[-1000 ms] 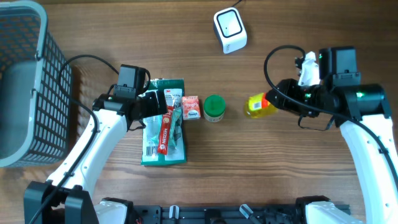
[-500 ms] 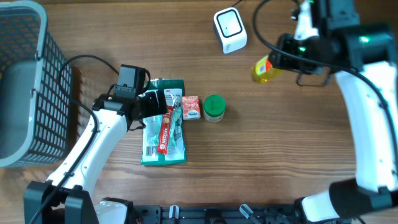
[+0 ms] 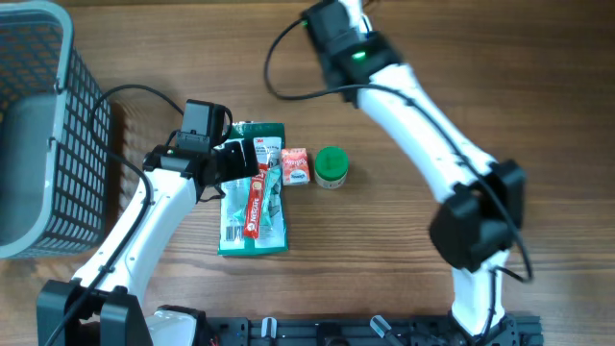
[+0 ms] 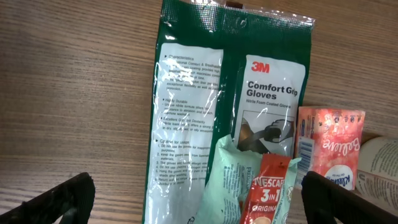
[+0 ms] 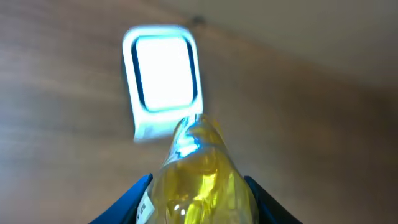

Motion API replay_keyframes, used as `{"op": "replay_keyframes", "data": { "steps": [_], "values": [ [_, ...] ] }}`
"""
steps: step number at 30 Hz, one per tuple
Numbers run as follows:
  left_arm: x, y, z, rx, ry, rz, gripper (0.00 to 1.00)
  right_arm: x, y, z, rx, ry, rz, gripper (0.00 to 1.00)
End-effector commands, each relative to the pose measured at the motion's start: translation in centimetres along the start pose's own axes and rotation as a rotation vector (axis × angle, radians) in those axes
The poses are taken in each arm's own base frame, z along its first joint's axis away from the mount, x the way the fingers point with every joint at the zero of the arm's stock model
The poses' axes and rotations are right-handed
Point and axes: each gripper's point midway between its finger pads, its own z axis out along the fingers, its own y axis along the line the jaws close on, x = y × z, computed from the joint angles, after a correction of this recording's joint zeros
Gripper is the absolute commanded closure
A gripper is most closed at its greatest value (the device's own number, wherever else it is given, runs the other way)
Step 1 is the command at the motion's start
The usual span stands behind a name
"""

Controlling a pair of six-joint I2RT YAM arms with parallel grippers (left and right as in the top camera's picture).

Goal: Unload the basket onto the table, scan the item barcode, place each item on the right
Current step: 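Hold the yellow bottle in front of the white scanner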

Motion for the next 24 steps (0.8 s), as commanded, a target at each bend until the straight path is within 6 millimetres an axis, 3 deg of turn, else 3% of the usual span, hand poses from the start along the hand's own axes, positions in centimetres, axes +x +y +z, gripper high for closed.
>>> {"op": "replay_keyframes", "data": {
  "steps": [1, 5, 10, 16, 24],
  "values": [
    [-0.9, -0.1, -0.8, 0.003, -0.034, -0.015, 0.0, -1.8, -1.4, 1.3, 0.315, -0.053, -0.238, 0.96],
    [-0.9, -0.1, -0.8, 0.003, -0.034, -0.015, 0.0, -2.5, -0.9, 3.4, 0.45, -0.072, -0.287, 0.96],
    [-0.9, -0.1, -0.8, 0.003, -0.034, -0.016, 0.0, -2.8, 0.1, 5.3, 0.497, -0.097, -0.292, 0.96],
    [-0.9, -0.1, -0.8, 0.003, -0.034, -0.015, 0.0, -4.2, 0.9, 5.5, 0.452, -0.17, -0.227, 0.96],
    [-0.9, -0.1, -0.8, 0.003, -0.034, -0.015, 0.0, -4.6, 2.4, 6.2, 0.359, -0.21, -0.208, 0.96]
  ]
}}
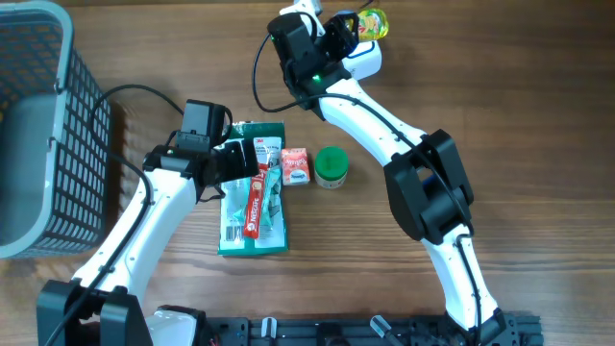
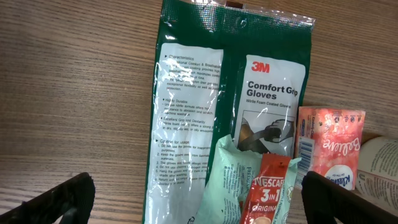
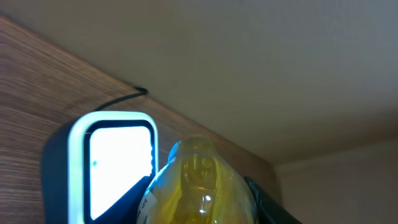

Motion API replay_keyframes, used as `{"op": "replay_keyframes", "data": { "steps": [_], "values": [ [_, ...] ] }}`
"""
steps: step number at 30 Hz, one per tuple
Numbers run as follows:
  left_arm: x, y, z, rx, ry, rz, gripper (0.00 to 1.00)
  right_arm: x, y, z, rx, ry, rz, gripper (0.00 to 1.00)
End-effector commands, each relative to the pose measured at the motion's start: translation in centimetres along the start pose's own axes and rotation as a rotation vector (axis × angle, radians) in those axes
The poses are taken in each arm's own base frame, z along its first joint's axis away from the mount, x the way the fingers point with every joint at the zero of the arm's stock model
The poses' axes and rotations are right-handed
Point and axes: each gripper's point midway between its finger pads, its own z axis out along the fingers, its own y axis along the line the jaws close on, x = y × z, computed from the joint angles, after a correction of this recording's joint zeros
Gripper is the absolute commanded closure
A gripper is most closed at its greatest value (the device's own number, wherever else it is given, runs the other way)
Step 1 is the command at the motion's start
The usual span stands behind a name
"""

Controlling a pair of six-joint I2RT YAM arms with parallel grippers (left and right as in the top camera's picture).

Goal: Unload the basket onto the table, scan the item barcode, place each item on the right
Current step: 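Hold the yellow bottle in front of the white scanner, then carry the bottle to the right and set it on the table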

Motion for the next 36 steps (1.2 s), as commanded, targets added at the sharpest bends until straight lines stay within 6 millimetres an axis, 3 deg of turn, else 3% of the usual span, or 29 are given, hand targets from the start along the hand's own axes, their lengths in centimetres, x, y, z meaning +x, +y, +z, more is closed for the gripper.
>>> {"op": "replay_keyframes", "data": {
  "steps": [1, 11, 17, 23, 24, 29, 32, 36],
  "values": [
    [-0.9, -0.1, -0.8, 0.003, -0.035, -0.015, 0.0, -0.6, 0.4, 0.3, -0.026, -0.02, 0.033, 0.96],
    [-0.9, -0.1, -0.8, 0.003, -0.035, -0.015, 0.0, 0.3, -0.7, 1.5, -0.006, 0.009, 0.109, 0.96],
    [-0.9, -0.1, -0.8, 0.003, -0.035, -0.015, 0.0, -0.6, -6.5, -0.7, 0.075, 0.026, 0.143, 0.96],
    [-0.9, -0.1, -0.8, 0.003, -0.035, -0.015, 0.0, -0.3, -14.6, -5.7, -0.005, 0.045, 0.252, 0.96],
    [-0.9, -0.1, -0.8, 0.003, -0.035, -0.015, 0.0, 0.7, -16.3, -7.2, -0.058, 0.067, 0.299, 0.96],
    [-0.9, -0.1, -0.8, 0.003, -0.035, -0.015, 0.0, 6.1, -19.4, -10.2, -0.306, 0.233, 0.529, 0.96],
    [-0.9, -0.1, -0.8, 0.003, -0.035, -0.015, 0.0, 11.4, -20.9, -10.4, -0.387, 0.432, 0.655, 0.95],
    [-0.9, -0.1, -0.8, 0.003, -0.035, -0.016, 0.0, 17.6, -21.8, -9.6, -0.437, 0.67, 0.696, 0.95]
  ]
}}
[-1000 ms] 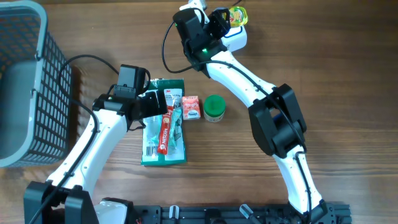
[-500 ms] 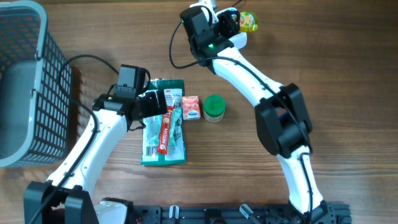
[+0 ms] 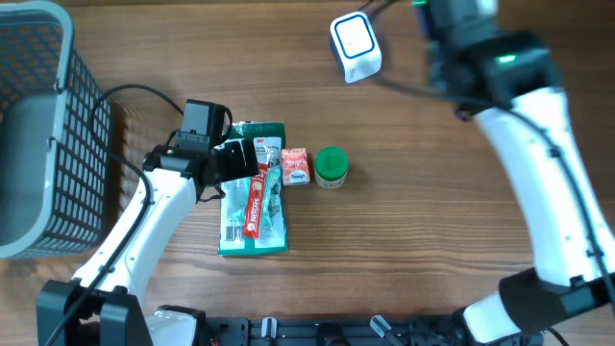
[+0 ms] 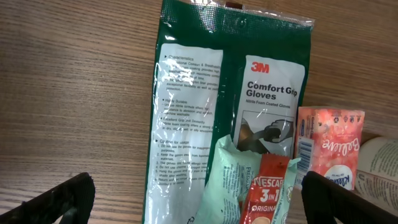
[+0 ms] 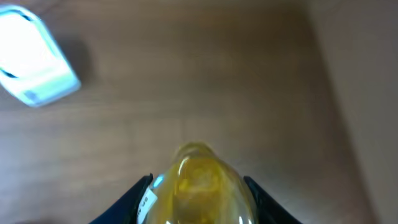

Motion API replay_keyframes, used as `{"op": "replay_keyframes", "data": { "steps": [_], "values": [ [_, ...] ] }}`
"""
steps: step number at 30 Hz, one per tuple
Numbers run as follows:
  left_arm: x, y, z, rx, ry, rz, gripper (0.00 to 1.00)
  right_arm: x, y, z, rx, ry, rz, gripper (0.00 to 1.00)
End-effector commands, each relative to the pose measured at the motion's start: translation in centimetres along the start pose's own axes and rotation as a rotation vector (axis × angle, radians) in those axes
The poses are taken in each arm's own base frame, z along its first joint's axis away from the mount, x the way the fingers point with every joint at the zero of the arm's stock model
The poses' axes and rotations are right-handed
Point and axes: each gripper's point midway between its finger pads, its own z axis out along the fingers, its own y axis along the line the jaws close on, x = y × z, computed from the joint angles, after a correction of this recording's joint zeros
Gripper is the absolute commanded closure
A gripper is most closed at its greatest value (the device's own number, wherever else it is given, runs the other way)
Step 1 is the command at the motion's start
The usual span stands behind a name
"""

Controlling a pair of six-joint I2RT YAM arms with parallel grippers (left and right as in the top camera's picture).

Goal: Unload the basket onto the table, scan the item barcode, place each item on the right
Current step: 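Carry the bottle to the right and set it on the table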

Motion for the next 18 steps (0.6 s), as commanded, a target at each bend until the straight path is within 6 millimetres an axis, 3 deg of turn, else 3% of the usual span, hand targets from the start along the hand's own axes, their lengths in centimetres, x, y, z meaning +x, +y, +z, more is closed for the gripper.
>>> {"op": "replay_keyframes", "data": {
  "steps": [1, 10, 18],
  "values": [
    [-0.9, -0.1, -0.8, 0.003, -0.033, -0.015, 0.0, 3.0, -1.0, 3.2, -0.109, 0.206, 0.186, 0.95],
    [-0.9, -0.1, -0.8, 0.003, -0.033, -0.015, 0.0, 8.0, -8.3, 11.1, 0.015, 0.371, 0.414, 0.95],
    [-0.9, -0.1, -0.8, 0.003, -0.034, -0.015, 0.0, 12.3, -11.0, 16.6, 0.103, 0.409, 0.605, 0.95]
  ]
}}
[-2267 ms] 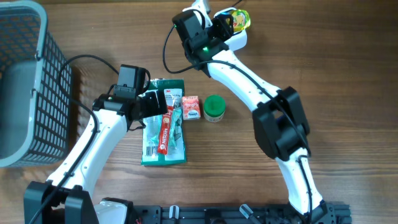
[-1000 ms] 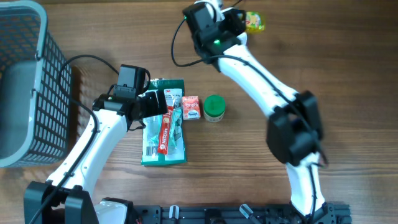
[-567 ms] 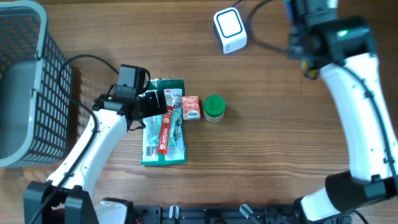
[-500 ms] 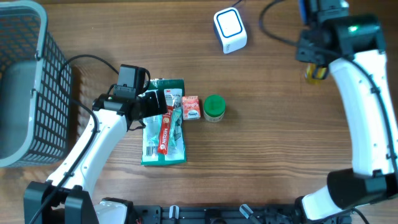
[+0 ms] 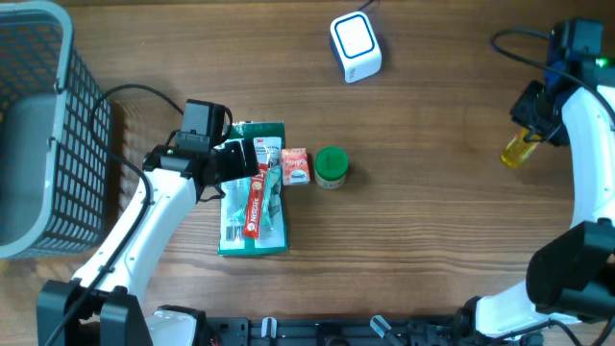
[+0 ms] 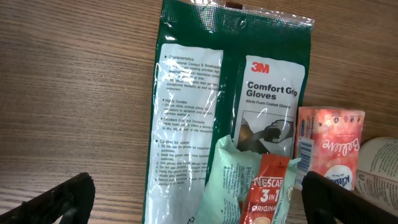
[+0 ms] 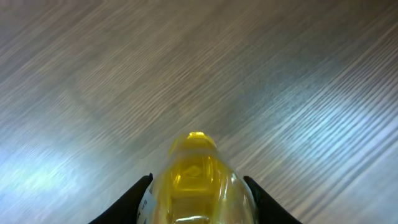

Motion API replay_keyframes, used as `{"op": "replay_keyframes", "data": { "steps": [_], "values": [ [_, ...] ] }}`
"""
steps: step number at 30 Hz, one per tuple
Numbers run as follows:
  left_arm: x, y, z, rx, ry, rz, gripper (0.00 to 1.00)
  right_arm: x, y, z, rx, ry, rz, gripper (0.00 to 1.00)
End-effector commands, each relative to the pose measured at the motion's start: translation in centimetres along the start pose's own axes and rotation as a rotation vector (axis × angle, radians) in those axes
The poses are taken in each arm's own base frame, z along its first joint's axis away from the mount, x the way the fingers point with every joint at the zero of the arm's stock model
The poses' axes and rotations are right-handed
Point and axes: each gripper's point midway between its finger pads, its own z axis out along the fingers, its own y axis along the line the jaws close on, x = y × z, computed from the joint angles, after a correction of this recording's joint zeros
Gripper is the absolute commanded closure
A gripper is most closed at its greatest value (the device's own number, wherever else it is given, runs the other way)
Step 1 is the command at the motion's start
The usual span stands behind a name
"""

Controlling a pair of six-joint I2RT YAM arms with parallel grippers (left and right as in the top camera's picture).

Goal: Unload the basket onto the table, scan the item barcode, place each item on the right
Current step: 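Carry the bottle to the right and set it on the table, then move the right gripper back over the green-lidded jar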

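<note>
A small yellow bottle (image 5: 518,150) (image 7: 198,180) is held at the table's right edge, my right gripper (image 5: 530,133) (image 7: 198,205) shut on it over bare wood. The white barcode scanner (image 5: 355,46) stands at the back centre, far left of the bottle. My left gripper (image 5: 240,161) (image 6: 198,199) is open, hovering over the green glove pack (image 5: 252,192) (image 6: 224,106), with a mint sachet (image 6: 227,186) and a red Nescafe stick (image 6: 266,193) between its fingers (image 6: 62,199).
A pink tissue pack (image 5: 295,165) (image 6: 328,146) and a green-lidded jar (image 5: 332,166) lie right of the glove pack. A grey mesh basket (image 5: 38,125) fills the left side. A black cable (image 5: 288,67) loops behind the left arm.
My right gripper, still holding the yellow bottle, has moved from the back centre-right near the scanner to the table's right edge. The left arm and the pile are unchanged.
First the right gripper held the yellow bottle close over the lit scanner. Then it held it right beside the scanner at the back edge. Later it was to the scanner's right, and now it is far off at the right edge. The left gripper stayed open over the glove pack.
</note>
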Motion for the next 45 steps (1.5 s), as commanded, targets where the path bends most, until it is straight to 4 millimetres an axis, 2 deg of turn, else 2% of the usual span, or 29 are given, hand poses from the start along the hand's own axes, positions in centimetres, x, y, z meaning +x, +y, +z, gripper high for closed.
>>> {"op": "replay_keyframes", "data": {
  "steps": [1, 4, 7, 13, 14, 16, 22, 26, 28, 32, 34, 36, 38, 41, 45],
  "values": [
    [-0.9, -0.1, -0.8, 0.003, -0.033, -0.015, 0.0, 0.5, -1.4, 2.4, 0.023, 0.019, 0.118, 0.94],
    [-0.9, -0.1, -0.8, 0.003, -0.033, -0.015, 0.0, 0.7, -1.7, 3.9, 0.023, 0.01, 0.135, 0.94],
    [-0.9, -0.1, -0.8, 0.003, -0.033, -0.015, 0.0, 0.5, -1.5, 4.5, 0.015, -0.006, 0.14, 0.92],
    [-0.9, -0.1, -0.8, 0.003, -0.034, -0.015, 0.0, 0.2, -1.4, 4.6, 0.008, -0.022, 0.143, 0.79],
    [-0.9, -0.1, -0.8, 0.003, -0.033, -0.015, 0.0, 0.2, -1.4, 4.6, 0.008, -0.021, 0.14, 0.77],
    [-0.9, -0.1, -0.8, 0.003, -0.034, -0.015, 0.0, 0.5, -1.4, 4.8, 0.012, -0.011, 0.137, 0.49],
    [-0.9, -0.1, -0.8, 0.003, -0.034, -0.015, 0.0, 2.1, -1.7, 6.2, 0.027, 0.019, 0.129, 0.32],
    [-0.9, -0.1, -0.8, 0.003, -0.033, -0.015, 0.0, 1.7, -1.6, 6.0, 0.02, 0.006, 0.122, 0.29],
    [-0.9, -0.1, -0.8, 0.003, -0.033, -0.016, 0.0, 0.7, -1.5, 4.7, 0.008, -0.021, 0.078, 0.29],
    [-0.9, -0.1, -0.8, 0.003, -0.034, -0.016, 0.0, -1.4, -1.7, -0.1, -0.036, -0.098, 0.005, 0.28],
    [-0.9, -0.1, -0.8, 0.003, -0.033, -0.016, 0.0, -1.9, -0.8, -2.8, -0.128, -0.127, -0.036, 0.26],
    [-0.9, -0.1, -0.8, 0.003, -0.033, -0.015, 0.0, -1.5, 0.9, -5.1, -0.262, -0.144, -0.116, 0.21],
    [-0.9, -0.1, -0.8, 0.003, -0.033, -0.016, 0.0, -0.4, 2.5, -7.0, -0.387, -0.14, -0.19, 0.17],
    [-0.9, -0.1, -0.8, 0.003, -0.033, -0.015, 0.0, 1.9, 4.0, -8.2, -0.491, -0.073, -0.236, 0.17],
    [-0.9, -0.1, -0.8, 0.003, -0.033, -0.015, 0.0, 6.8, 7.6, -9.2, -0.654, 0.061, -0.399, 0.18]
  ]
}}
